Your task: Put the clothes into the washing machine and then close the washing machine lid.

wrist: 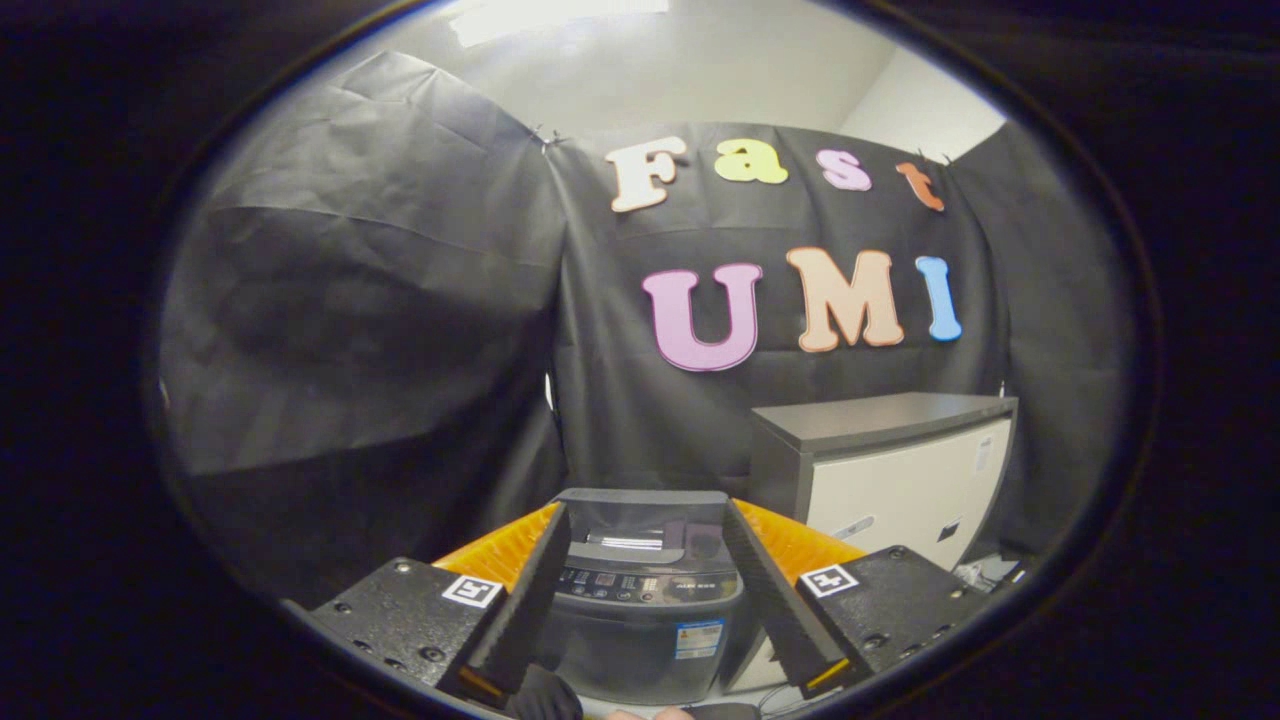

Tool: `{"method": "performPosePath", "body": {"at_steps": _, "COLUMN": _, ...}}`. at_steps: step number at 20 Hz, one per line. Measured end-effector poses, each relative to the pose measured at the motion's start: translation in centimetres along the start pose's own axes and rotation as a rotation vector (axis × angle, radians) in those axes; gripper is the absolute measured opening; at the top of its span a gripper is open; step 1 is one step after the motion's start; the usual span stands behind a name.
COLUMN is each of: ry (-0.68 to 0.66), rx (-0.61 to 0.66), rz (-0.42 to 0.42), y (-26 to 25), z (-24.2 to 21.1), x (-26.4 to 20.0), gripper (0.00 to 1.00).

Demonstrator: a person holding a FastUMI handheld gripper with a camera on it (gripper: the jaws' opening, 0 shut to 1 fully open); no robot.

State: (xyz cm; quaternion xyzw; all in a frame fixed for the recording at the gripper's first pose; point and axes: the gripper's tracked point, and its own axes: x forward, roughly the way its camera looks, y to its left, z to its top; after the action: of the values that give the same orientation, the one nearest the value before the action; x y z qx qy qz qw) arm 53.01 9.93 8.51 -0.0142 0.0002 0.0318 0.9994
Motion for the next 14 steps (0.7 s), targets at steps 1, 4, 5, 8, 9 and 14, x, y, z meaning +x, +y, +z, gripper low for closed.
{"method": "performPosePath", "body": {"at_steps": 1, "ry": 0.001, "rx": -0.018, "rz": -0.002, "y": -0.14, "z": 0.0, "x": 0.05, "gripper": 0.93}}
{"method": "performPosePath", "body": {"at_steps": 4, "ry": 0.013, "rx": -0.022, "rz": 0.002, "y": -0.05, "z": 0.37, "x": -0.26, "gripper": 0.92}}
{"method": "performPosePath", "body": {"at_steps": 5, "ry": 0.004, "rx": -0.024, "rz": 0.009, "y": 0.06, "z": 0.24, "x": -0.31, "gripper": 0.92}}
{"method": "performPosePath", "body": {"at_steps": 8, "ry": 0.019, "rx": -0.05, "rz": 0.007, "y": -0.36, "z": 0.11, "x": -0.12, "gripper": 0.93}}
{"method": "performPosePath", "body": {"at_steps": 9, "ry": 0.018, "rx": -0.054, "rz": 0.003, "y": -0.56, "z": 0.23, "x": -0.06, "gripper": 0.93}}
{"method": "performPosePath", "body": {"at_steps": 14, "ry": 0.026, "rx": -0.008, "rz": -0.01, "y": -0.86, "z": -0.05, "x": -0.01, "gripper": 0.93}}
